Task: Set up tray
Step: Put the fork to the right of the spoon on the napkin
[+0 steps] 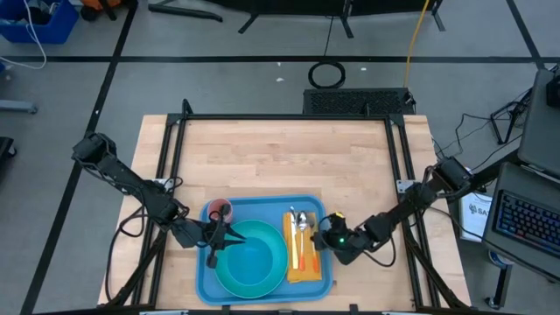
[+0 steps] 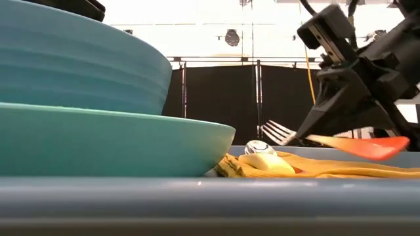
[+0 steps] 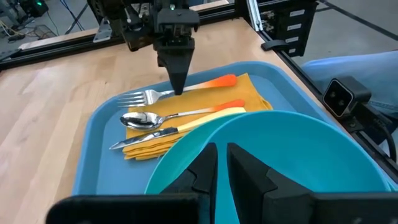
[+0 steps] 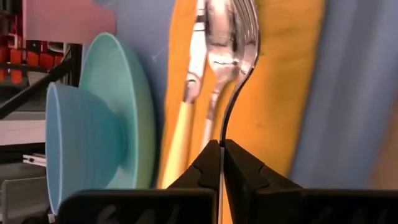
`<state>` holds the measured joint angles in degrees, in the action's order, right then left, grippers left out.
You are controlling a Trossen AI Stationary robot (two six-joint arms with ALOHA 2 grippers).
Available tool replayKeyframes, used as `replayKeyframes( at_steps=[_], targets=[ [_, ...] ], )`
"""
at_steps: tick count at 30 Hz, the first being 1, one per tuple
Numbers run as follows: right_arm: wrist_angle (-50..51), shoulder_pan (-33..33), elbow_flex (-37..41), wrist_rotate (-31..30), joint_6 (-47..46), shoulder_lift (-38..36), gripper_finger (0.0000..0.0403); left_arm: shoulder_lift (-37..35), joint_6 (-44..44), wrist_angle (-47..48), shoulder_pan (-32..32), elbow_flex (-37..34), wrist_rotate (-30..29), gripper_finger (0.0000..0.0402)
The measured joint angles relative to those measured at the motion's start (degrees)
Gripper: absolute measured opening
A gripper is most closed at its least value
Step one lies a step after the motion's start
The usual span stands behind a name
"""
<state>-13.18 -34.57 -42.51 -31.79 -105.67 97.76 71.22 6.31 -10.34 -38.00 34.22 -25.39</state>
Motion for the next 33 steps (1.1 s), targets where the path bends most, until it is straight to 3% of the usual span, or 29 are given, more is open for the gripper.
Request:
replayKeyframes(
  at_steps=[33],
  targets=[
    [-1.8, 0.5, 0.9, 0.4, -0.1, 0.0, 0.0014, 0.0, -0.1, -0.3, 0.0, 0.0, 0.0, 0.0042]
  ],
)
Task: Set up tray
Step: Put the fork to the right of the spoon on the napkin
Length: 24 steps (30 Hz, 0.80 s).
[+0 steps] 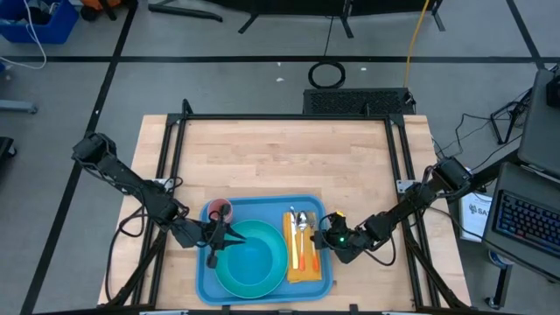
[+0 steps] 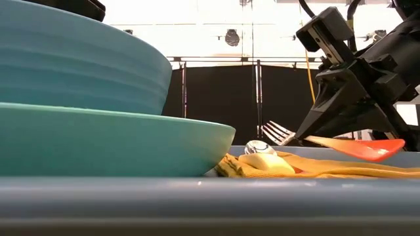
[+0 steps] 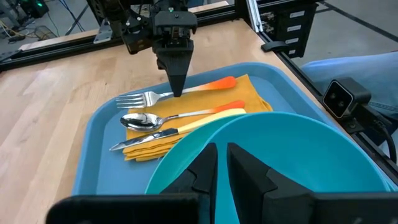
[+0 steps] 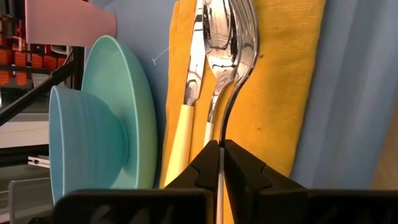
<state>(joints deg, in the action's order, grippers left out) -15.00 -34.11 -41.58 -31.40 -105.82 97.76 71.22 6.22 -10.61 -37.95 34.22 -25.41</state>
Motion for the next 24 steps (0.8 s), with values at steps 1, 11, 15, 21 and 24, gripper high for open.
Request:
replayKeyframes(
  at_steps=[1, 11, 15, 21, 24],
  targets=[
    [0.0, 0.0, 0.0, 0.0, 0.0, 0.0, 0.0016, 0.0, 0.0, 0.0, 0.0, 0.0, 0.0, 0.0042],
    [0.0, 0.0, 0.0, 0.0, 0.0, 0.0, 0.0019, 0.0, 0.0, 0.0, 0.0, 0.0, 0.0, 0.0042],
    [-0.3, 0.1, 0.0, 1.3, 0.0, 0.0, 0.0020, 0.0, 0.0, 0.0, 0.0, 0.0, 0.0, 0.0042],
    [-1.9, 1.0, 0.0, 5.9, -0.2, 0.0, 0.0020, 0.0, 0.1, 0.0, 0.0, 0.0, 0.0, 0.0042],
    [-1.9, 1.8, 0.0, 5.9, -1.0, 0.0, 0.0020, 0.0, 0.1, 0.0, 0.0, 0.0, 0.0, 0.0042]
  ],
)
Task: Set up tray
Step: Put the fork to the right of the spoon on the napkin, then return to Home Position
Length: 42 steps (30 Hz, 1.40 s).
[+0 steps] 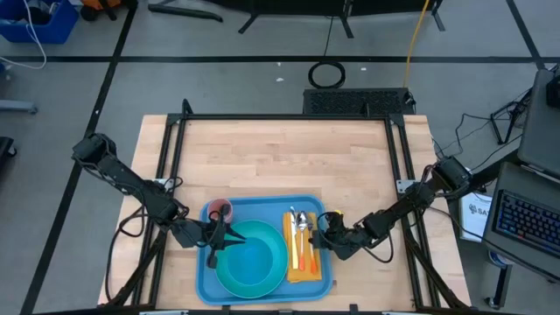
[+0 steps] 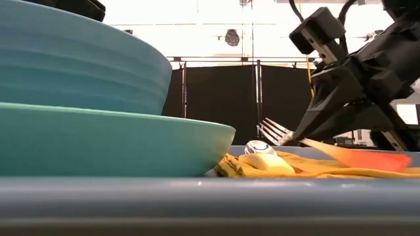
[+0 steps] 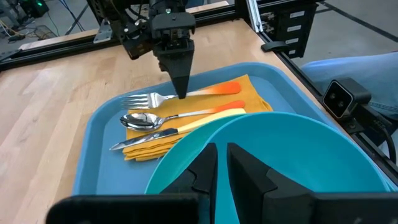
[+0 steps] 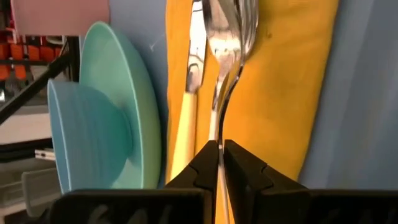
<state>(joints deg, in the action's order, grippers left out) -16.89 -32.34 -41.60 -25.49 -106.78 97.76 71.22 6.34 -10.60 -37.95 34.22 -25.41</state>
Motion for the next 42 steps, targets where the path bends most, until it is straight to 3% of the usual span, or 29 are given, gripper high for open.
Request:
replayKeyframes(
  at_steps=[28, 32, 42],
  targets=[
    [3.8, 1.2, 0.0, 4.6, -0.7, 0.0, 0.0023, 0.0, 0.0, 0.0, 0.0, 0.0, 1.5, 0.0042],
    [3.9, 1.3, 0.0, 4.8, -0.6, 0.0, 0.0048, 0.0, 0.0, 0.0, 0.0, 0.0, 1.5, 0.0042],
    [4.5, 1.5, -0.1, 6.0, -2.0, -0.1, 0.0165, 0.0, 0.0, 0.0, 0.0, 0.0, 1.5, 0.0042]
  ],
)
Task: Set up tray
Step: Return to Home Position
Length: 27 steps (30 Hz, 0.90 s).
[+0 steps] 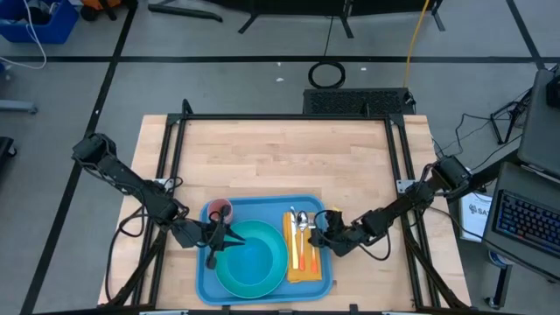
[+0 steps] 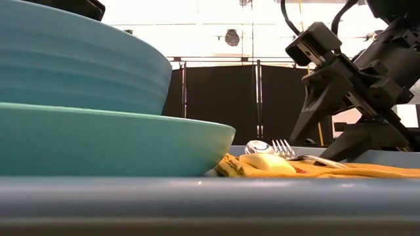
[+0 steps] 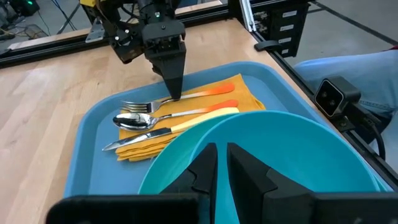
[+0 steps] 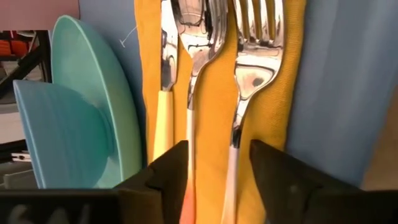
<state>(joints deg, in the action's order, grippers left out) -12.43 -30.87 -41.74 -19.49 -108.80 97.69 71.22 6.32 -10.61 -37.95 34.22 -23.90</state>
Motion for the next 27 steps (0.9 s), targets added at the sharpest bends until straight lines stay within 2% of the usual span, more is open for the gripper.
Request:
replayKeyframes(
  at_steps=[5, 17, 27],
  targets=[
    [0.4, 0.2, 0.0, 1.6, -0.2, -0.8, 0.0188, 0.0, 0.0, 0.0, 0.0, 0.0, 0.0, 0.0042],
    [4.5, 0.5, 0.2, 2.1, 2.1, -5.3, 0.0186, 0.0, 0.0, 0.0, 0.0, 0.0, 0.0, 0.0042],
    [3.5, 0.5, 0.2, 1.7, 11.4, -8.5, 0.0182, 0.0, 0.3, 0.0, 0.0, 0.0, -0.4, 0.0042]
  ],
)
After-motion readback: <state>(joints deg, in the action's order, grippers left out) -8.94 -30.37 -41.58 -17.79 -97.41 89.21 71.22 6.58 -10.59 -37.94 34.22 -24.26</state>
